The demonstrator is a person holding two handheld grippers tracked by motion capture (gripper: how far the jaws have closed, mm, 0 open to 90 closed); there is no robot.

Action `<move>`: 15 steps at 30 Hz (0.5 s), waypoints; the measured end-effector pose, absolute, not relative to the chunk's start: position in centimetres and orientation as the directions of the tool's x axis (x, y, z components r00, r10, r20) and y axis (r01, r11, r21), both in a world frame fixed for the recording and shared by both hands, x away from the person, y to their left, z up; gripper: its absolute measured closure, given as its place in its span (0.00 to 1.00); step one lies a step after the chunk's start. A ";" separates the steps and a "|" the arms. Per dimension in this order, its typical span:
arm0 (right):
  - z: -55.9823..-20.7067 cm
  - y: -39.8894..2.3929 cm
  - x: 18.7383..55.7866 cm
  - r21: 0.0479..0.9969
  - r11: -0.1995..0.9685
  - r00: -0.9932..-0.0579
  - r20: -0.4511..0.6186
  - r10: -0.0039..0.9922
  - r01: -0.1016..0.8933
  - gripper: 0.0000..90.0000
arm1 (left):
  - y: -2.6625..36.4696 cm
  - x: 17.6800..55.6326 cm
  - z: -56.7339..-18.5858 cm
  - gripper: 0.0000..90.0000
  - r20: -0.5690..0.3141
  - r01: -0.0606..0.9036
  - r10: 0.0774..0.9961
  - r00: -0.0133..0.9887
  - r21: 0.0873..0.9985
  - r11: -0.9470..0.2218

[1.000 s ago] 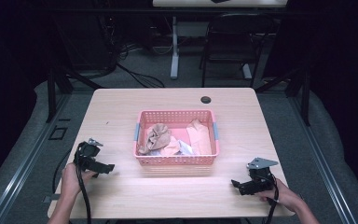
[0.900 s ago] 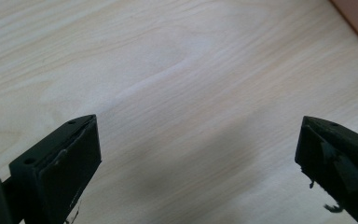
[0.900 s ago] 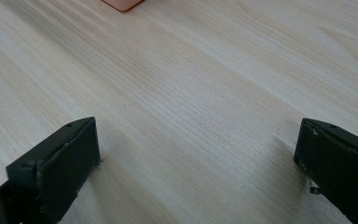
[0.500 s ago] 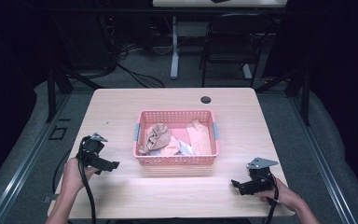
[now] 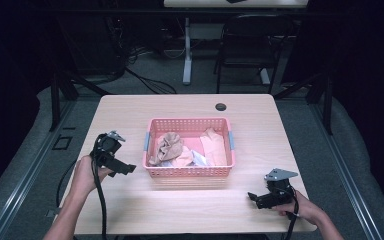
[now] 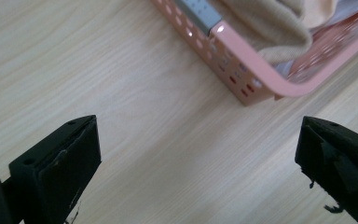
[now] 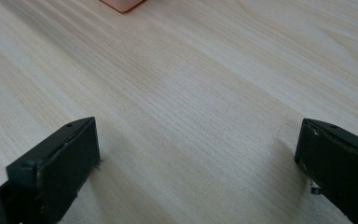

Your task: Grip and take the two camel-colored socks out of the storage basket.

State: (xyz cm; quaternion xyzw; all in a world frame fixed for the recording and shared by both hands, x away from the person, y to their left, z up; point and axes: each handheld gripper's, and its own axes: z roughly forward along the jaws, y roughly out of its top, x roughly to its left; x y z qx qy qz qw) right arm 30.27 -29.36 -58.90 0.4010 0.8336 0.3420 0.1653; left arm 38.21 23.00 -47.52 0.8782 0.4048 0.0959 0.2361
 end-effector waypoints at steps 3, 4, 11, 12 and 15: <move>-58.9 -29.4 30.3 0.703 0.444 -0.624 -0.001 0.782 0.555 0.00 | 22.4 38.7 -46.7 0.00 -0.009 0.652 0.746 0.665 0.493 -0.576; -58.9 -29.4 30.3 0.703 0.444 -0.624 -0.001 0.782 0.556 0.00 | 22.2 38.9 -46.5 0.00 -0.010 0.647 0.743 0.670 0.498 -0.577; -58.9 -29.4 30.3 0.703 0.444 -0.624 -0.001 0.782 0.556 0.00 | 20.9 40.2 -44.9 0.00 0.006 0.618 0.715 0.699 0.498 -0.609; -58.9 -29.4 30.3 0.703 0.444 -0.624 -0.001 0.782 0.555 0.00 | 20.4 40.6 -44.4 0.00 0.006 0.609 0.706 0.708 0.502 -0.615; -58.9 -29.4 30.3 0.703 0.444 -0.624 -0.001 0.782 0.555 0.00 | 19.8 41.1 -43.9 0.00 0.012 0.598 0.695 0.719 0.499 -0.627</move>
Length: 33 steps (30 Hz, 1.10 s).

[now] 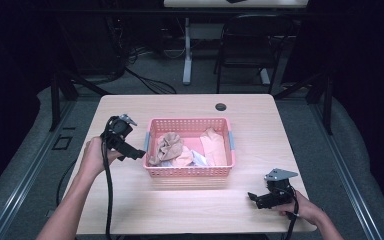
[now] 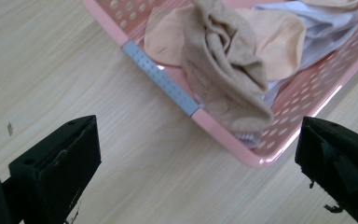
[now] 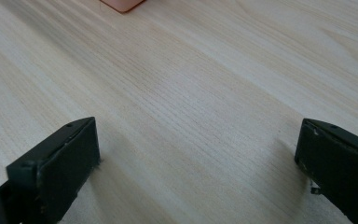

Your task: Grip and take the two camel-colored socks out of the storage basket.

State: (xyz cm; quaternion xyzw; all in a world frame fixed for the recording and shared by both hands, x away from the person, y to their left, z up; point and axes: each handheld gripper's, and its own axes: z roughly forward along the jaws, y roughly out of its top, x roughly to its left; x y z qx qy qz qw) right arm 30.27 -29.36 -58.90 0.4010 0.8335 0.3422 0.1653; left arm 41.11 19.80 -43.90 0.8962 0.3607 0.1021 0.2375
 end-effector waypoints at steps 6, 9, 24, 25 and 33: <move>-58.9 -29.4 30.3 0.703 0.444 -0.624 -0.001 0.782 0.556 0.00 | 17.1 42.8 -42.9 0.00 0.024 0.567 0.655 0.755 0.478 -0.670; -58.9 -29.4 30.3 0.703 0.444 -0.624 -0.001 0.782 0.556 0.00 | 16.3 43.4 -42.9 0.05 0.008 0.561 0.642 0.767 0.477 -0.676; -58.9 -29.4 30.3 0.702 0.445 -0.624 -0.002 0.782 0.556 0.00 | 10.7 47.4 -45.5 0.03 0.012 0.534 0.575 0.818 0.357 -0.767; -58.9 -29.4 30.3 0.702 0.445 -0.624 -0.002 0.782 0.556 0.00 | 10.4 47.7 -45.8 0.04 0.013 0.537 0.576 0.818 0.346 -0.770; -58.9 -29.4 30.3 0.702 0.447 -0.625 -0.003 0.781 0.555 0.00 | 8.5 49.1 -48.1 0.17 -0.003 0.550 0.571 0.821 0.274 -0.789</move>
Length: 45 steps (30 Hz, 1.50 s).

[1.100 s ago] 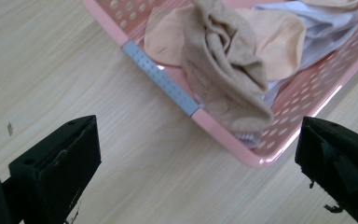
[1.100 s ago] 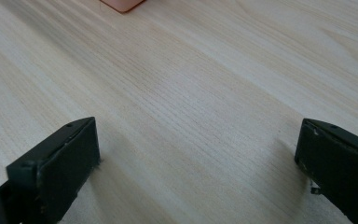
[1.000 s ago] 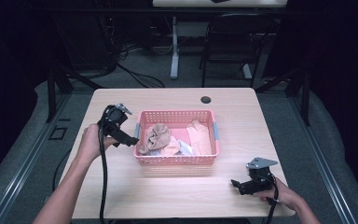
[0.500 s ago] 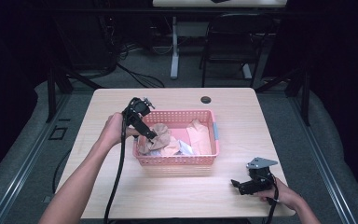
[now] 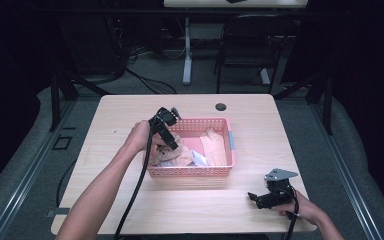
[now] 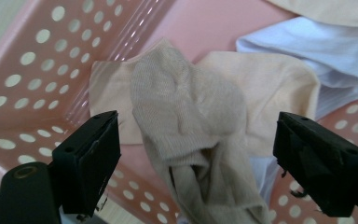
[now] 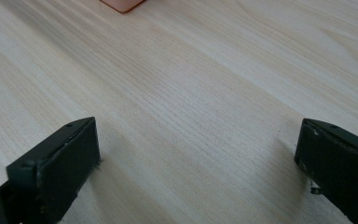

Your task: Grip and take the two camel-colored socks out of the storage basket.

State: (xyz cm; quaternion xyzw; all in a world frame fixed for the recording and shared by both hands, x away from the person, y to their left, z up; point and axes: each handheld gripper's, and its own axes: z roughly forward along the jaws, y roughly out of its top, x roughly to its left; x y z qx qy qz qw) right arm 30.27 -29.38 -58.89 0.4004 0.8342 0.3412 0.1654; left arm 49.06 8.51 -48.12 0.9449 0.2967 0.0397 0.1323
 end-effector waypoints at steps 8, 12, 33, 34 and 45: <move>-58.9 -29.4 30.3 0.705 0.446 -0.626 -0.003 0.780 0.552 0.00 | 7.6 49.2 -49.2 0.43 0.044 0.530 0.551 0.833 0.218 -0.820; -58.9 -29.4 30.3 0.704 0.442 -0.625 0.004 0.781 0.556 0.00 | 7.4 48.9 -48.8 0.58 0.066 0.505 0.527 0.847 0.208 -0.838; -58.9 -29.4 30.3 0.705 0.442 -0.625 0.002 0.781 0.554 0.00 | 7.2 48.1 -46.1 0.92 0.068 0.437 0.457 0.887 0.195 -0.878; -58.9 -29.4 30.3 0.706 0.442 -0.625 0.002 0.780 0.554 0.00 | 7.2 48.1 -45.6 0.92 0.056 0.435 0.452 0.890 0.191 -0.880; -58.9 -29.4 30.3 0.706 0.442 -0.625 0.002 0.781 0.554 0.00 | 7.4 47.9 -42.7 0.92 0.051 0.429 0.447 0.893 0.203 -0.880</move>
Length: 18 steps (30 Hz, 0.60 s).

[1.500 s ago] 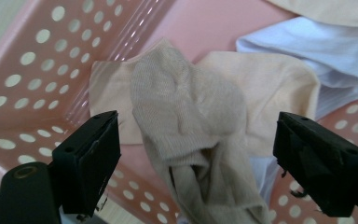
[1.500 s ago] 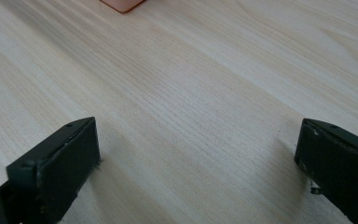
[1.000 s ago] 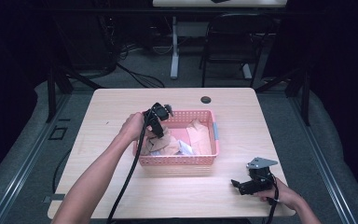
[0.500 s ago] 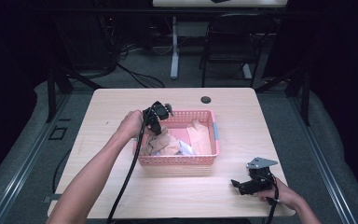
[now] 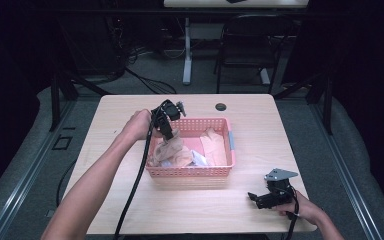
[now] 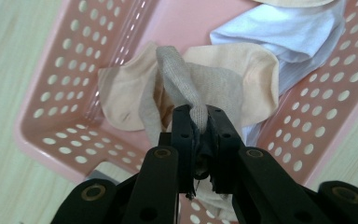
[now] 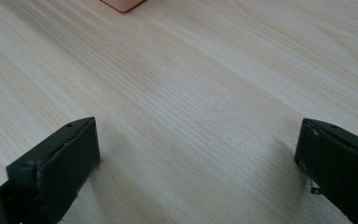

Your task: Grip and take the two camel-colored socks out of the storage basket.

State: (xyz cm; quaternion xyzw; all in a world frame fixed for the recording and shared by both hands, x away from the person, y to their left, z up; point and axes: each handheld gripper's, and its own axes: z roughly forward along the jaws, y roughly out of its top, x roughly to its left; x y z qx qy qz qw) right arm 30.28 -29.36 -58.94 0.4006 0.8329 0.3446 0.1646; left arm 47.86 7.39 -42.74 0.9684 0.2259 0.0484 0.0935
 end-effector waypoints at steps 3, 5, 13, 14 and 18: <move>-58.9 -29.4 30.3 0.705 0.442 -0.625 0.003 0.781 0.555 0.00 | 7.5 47.8 -41.8 0.92 0.043 0.425 0.443 0.895 0.217 -0.879; -58.9 -29.4 30.3 0.706 0.441 -0.625 0.002 0.781 0.554 0.00 | 7.5 47.7 -41.1 0.92 0.050 0.418 0.438 0.898 0.220 -0.881; -58.9 -29.4 30.3 0.706 0.442 -0.625 0.002 0.781 0.554 0.00 | 7.7 47.5 -38.8 0.92 0.060 0.411 0.435 0.899 0.230 -0.882; -58.9 -29.4 30.3 0.706 0.442 -0.625 0.002 0.781 0.554 0.00 | 7.7 47.5 -38.5 0.92 0.064 0.410 0.434 0.899 0.232 -0.882; -58.9 -29.4 30.3 0.705 0.442 -0.625 0.002 0.781 0.554 0.00 | 7.8 47.5 -37.5 0.92 0.077 0.404 0.430 0.899 0.230 -0.885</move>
